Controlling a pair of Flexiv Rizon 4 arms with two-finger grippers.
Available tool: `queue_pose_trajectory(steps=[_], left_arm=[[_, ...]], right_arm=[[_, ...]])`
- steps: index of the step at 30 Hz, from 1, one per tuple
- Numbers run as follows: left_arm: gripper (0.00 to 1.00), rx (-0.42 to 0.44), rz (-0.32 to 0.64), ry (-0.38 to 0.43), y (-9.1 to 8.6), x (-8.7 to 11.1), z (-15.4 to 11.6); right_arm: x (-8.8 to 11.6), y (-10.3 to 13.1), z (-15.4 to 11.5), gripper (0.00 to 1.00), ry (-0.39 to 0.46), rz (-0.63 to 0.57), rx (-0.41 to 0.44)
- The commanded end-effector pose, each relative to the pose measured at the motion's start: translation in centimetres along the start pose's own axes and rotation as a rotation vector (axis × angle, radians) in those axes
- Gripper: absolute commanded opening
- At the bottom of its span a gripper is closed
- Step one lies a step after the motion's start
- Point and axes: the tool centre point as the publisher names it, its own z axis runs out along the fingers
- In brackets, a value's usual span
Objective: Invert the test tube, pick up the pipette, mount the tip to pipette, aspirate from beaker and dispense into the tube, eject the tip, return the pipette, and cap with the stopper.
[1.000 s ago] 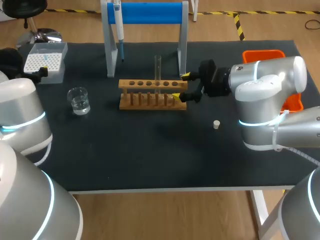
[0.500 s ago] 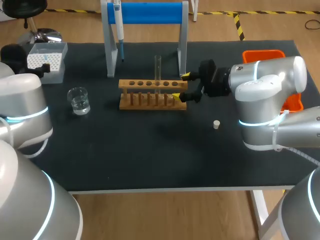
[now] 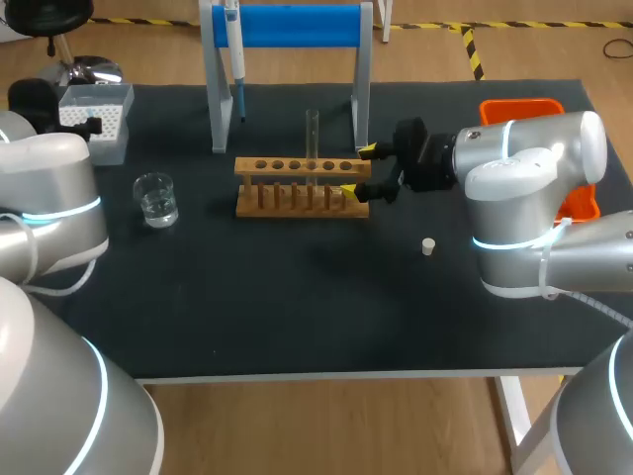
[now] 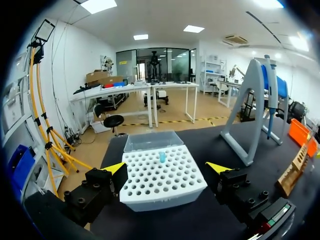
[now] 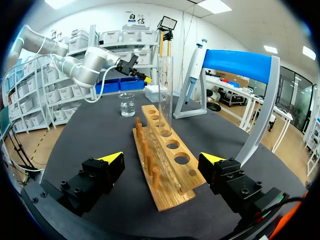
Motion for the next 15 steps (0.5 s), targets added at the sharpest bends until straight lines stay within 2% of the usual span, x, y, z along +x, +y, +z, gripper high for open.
queue_pose_trajectory(steps=[1, 6, 9, 11, 15], left_arm=[[1.0, -0.009, -0.003, -0.006, -0.3, -0.3, 1.7], [1.0, -0.01, -0.009, -0.008, -0.5, -0.7, 2.9], [0.93, -0.011, -0.01, -0.007, -0.5, -0.8, 3.5], [0.84, -0.012, -0.011, -0.006, -0.5, -0.9, 3.9], [0.76, -0.018, -0.012, -0.005, -0.4, -1.0, 4.6]], right_arm=[[0.0, -0.1, -0.1, 1.0, 0.001, 0.0, -0.001], [0.0, -0.1, -0.1, 1.0, 0.001, 0.0, -0.001], [0.0, -0.1, -0.1, 1.0, 0.001, 0.0, -0.001], [0.0, -0.1, -0.1, 1.0, 0.001, 0.0, -0.001], [0.0, -0.1, -0.1, 1.0, 0.001, 0.0, -0.001]])
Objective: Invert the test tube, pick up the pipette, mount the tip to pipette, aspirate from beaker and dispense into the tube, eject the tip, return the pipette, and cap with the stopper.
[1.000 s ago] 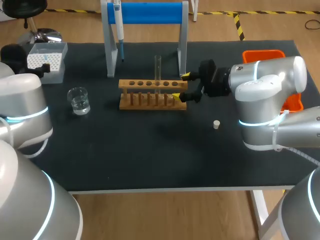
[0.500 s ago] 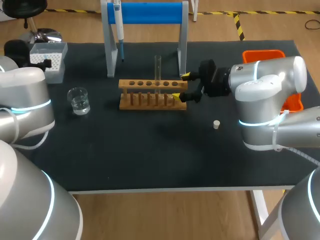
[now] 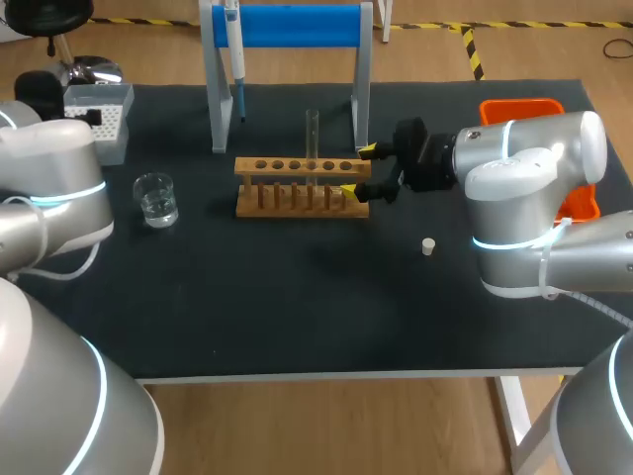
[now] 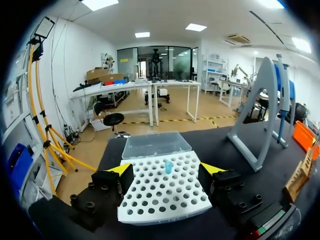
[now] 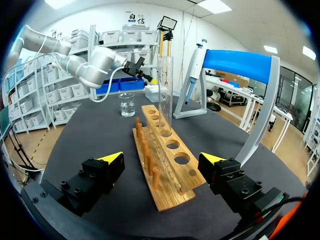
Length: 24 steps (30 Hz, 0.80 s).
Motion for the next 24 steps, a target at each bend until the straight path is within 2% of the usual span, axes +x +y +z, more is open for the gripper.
queue_pose_trajectory(steps=[1, 11, 15, 21, 24], left_arm=[[0.75, -0.006, 0.001, -0.002, 0.1, 0.0, 1.3], [0.7, -0.012, -0.001, -0.001, 0.2, -0.1, 2.4], [0.65, -0.009, 0.0, -0.004, 0.0, -0.2, 2.8], [0.51, -0.01, 0.002, -0.004, 0.0, -0.3, 3.0], [0.49, -0.012, 0.003, -0.003, 0.0, -0.4, 3.2]], right_arm=[[0.0, -0.1, -0.1, 1.0, 0.001, 0.0, -0.001], [0.0, -0.1, -0.1, 1.0, 0.001, 0.0, -0.001], [0.0, -0.1, -0.1, 1.0, 0.001, 0.0, -0.001], [0.0, -0.1, -0.1, 1.0, 0.001, 0.0, -0.001], [0.0, -0.1, -0.1, 1.0, 0.001, 0.0, -0.001]])
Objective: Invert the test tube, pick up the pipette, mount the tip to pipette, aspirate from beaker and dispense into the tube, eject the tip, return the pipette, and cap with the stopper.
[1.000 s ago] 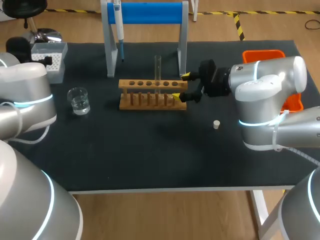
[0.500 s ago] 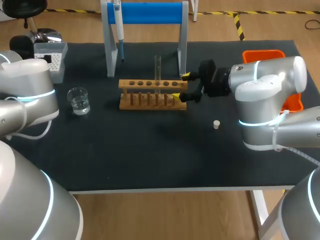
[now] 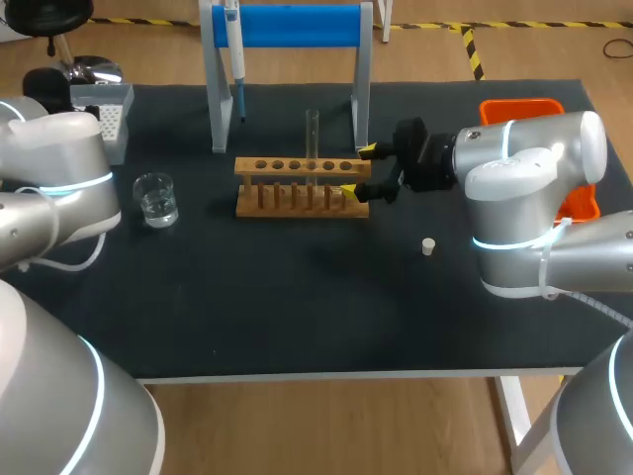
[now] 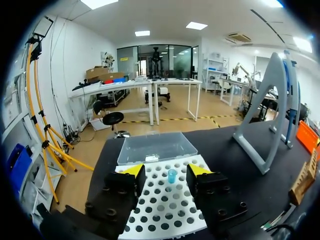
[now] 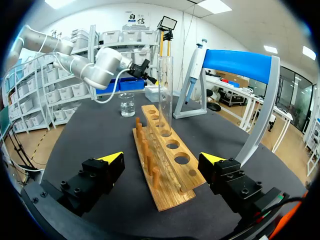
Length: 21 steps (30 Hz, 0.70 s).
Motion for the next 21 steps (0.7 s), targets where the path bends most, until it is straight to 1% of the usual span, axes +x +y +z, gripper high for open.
queue_pose_trajectory(steps=[1, 17, 21], left_arm=[[0.48, -0.004, 0.002, 0.0, 0.05, -0.13, 0.62], [0.41, -0.013, 0.006, 0.008, 0.31, 0.35, 0.88], [0.38, -0.014, 0.008, 0.01, 0.27, 0.37, 0.94]], right_arm=[[-0.03, -0.05, -0.06, 1.0, 0.001, 0.0, -0.001], [-0.03, -0.05, -0.06, 1.0, 0.001, 0.0, -0.001], [-0.03, -0.05, -0.06, 1.0, 0.001, 0.0, -0.001]])
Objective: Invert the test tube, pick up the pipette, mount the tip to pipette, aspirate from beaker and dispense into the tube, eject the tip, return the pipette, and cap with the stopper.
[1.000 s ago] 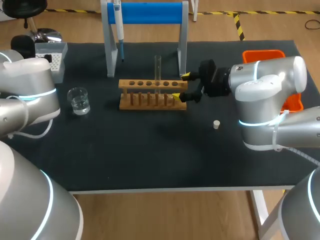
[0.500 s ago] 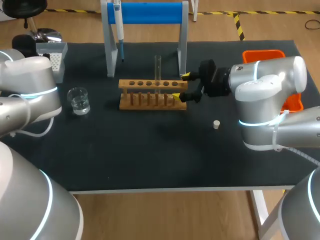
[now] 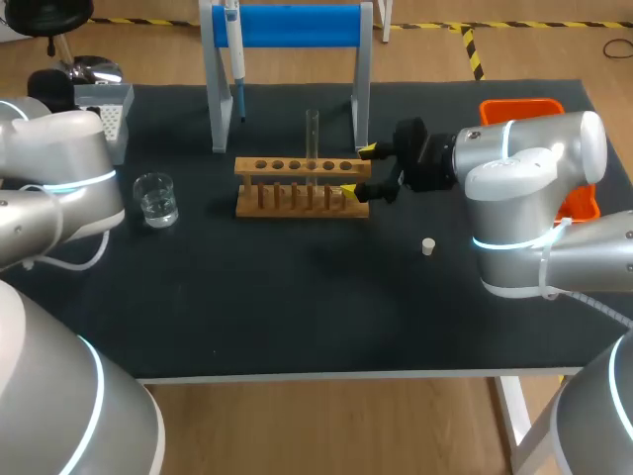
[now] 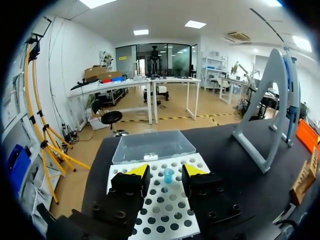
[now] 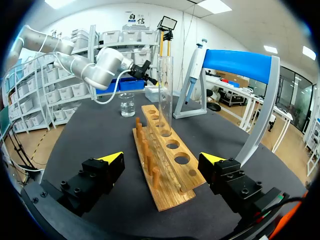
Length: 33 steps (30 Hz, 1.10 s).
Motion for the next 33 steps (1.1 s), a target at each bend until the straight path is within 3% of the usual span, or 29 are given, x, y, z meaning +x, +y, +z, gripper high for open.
queue_pose_trajectory(steps=[1, 33], left_arm=[[0.36, -0.003, 0.001, 0.0, -0.13, -0.08, 0.34], [0.24, -0.014, 0.01, -0.002, 0.04, -0.12, 0.9]], right_arm=[[-0.03, -0.05, -0.06, 1.0, 0.001, 0.0, -0.001], [-0.03, -0.05, -0.06, 1.0, 0.001, 0.0, -0.001]])
